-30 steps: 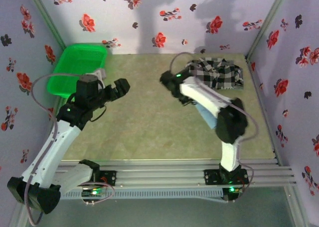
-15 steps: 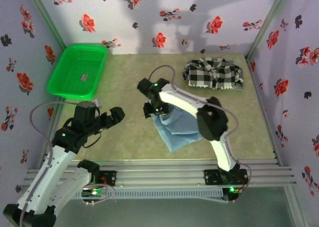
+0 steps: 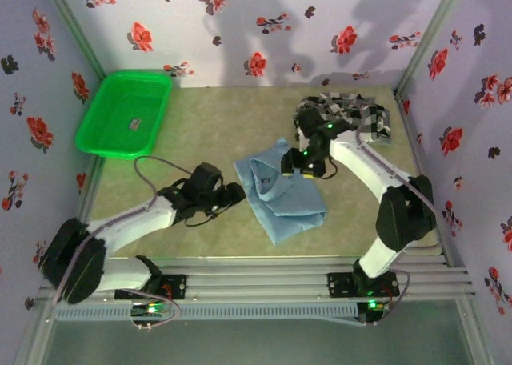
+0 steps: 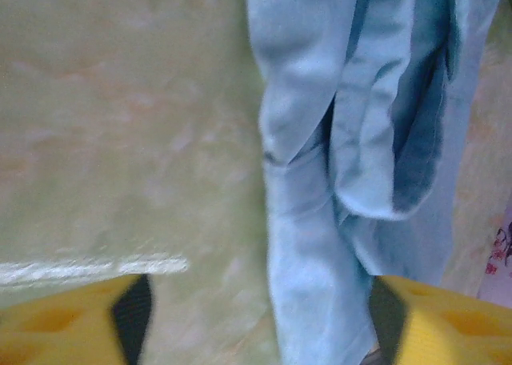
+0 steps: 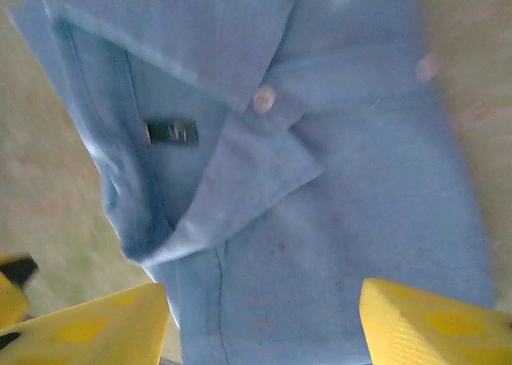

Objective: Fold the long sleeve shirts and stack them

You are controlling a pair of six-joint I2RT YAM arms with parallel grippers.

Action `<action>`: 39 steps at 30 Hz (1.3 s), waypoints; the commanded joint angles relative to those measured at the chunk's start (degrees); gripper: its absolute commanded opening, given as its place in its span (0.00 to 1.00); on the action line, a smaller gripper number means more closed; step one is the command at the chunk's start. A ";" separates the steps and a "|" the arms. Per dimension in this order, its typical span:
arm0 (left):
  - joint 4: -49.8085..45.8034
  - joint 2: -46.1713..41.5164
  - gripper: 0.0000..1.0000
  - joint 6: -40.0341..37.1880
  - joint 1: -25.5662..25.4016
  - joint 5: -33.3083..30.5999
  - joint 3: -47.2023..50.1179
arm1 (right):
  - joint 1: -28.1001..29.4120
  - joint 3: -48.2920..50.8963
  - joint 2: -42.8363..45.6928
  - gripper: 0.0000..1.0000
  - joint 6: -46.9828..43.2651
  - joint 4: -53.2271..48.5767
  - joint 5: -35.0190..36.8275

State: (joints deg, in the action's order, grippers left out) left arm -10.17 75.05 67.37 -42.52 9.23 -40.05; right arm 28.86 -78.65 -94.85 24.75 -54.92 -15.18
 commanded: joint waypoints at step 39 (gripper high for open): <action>8.66 34.68 0.29 3.85 10.08 2.98 -15.56 | 18.93 -1.43 -5.79 0.03 -11.02 -1.77 0.05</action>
State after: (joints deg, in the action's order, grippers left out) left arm -7.35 103.44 71.85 -32.32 15.00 -55.07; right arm 46.92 -81.25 -102.63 12.62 -54.39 -12.64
